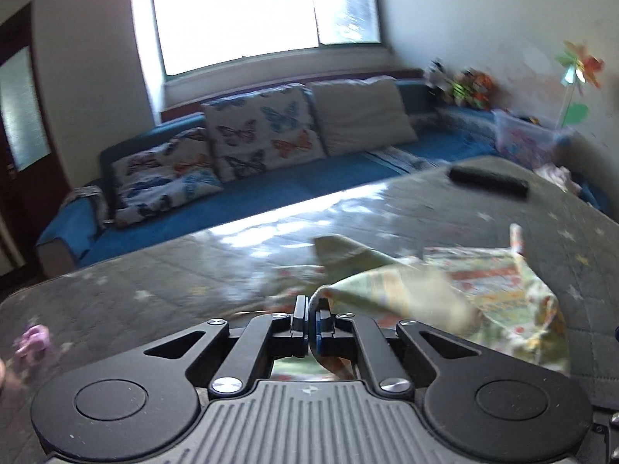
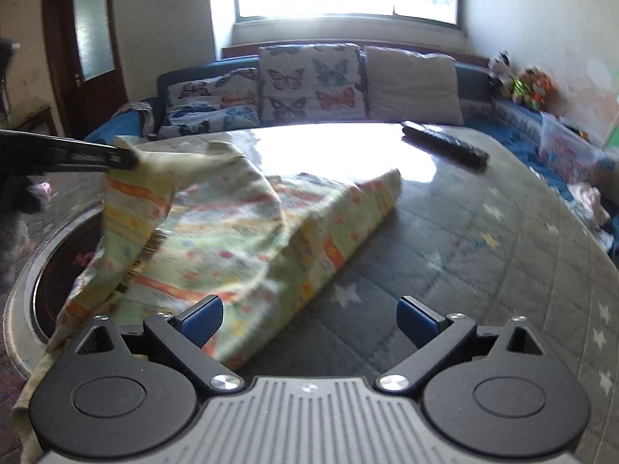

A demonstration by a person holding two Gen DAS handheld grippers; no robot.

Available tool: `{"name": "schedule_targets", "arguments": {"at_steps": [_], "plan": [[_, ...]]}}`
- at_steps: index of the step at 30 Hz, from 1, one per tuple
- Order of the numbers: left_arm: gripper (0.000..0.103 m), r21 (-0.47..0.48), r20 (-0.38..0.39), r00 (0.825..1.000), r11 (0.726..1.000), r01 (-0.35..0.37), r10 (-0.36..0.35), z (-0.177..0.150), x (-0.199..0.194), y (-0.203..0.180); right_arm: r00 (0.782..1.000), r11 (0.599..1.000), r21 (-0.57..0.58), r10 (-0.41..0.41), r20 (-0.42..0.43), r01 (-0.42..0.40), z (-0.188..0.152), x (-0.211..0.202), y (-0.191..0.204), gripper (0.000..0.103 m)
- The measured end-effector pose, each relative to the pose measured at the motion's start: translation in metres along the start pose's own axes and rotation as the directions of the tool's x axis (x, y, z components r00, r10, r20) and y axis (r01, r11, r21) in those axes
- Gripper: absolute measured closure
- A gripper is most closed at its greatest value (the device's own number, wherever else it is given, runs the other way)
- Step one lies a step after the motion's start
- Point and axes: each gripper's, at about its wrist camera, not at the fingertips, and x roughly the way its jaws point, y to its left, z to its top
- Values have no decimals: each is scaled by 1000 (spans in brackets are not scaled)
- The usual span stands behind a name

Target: Fold clothes

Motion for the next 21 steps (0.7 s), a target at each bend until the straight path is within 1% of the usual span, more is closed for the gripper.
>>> {"name": "schedule_targets", "arguments": {"at_steps": [5,11,13,18,21], "plan": [[100,-97,-1,995,990,-99,99,-17,-27,51,999,998,-52,44,12,-43,20,14,21,11],[100,-212,-17,981,958,-193,193,-48,-59,98,995,991,-96,98,15,-96,49,42,45,20],[100,-244,-24,975,944,-221,221,-60,-72,110,993,987,-113,119,3,-117,59,56,57,24],[100,-307,-54,965,916,-260,256,-84,-95,131,990,979,-148,138,-15,-138,76,91,80,33],[101,-323,-74,954,898,-297,289,-93,-104,137,989,974,-169,149,-26,-151,87,112,94,34]]}}
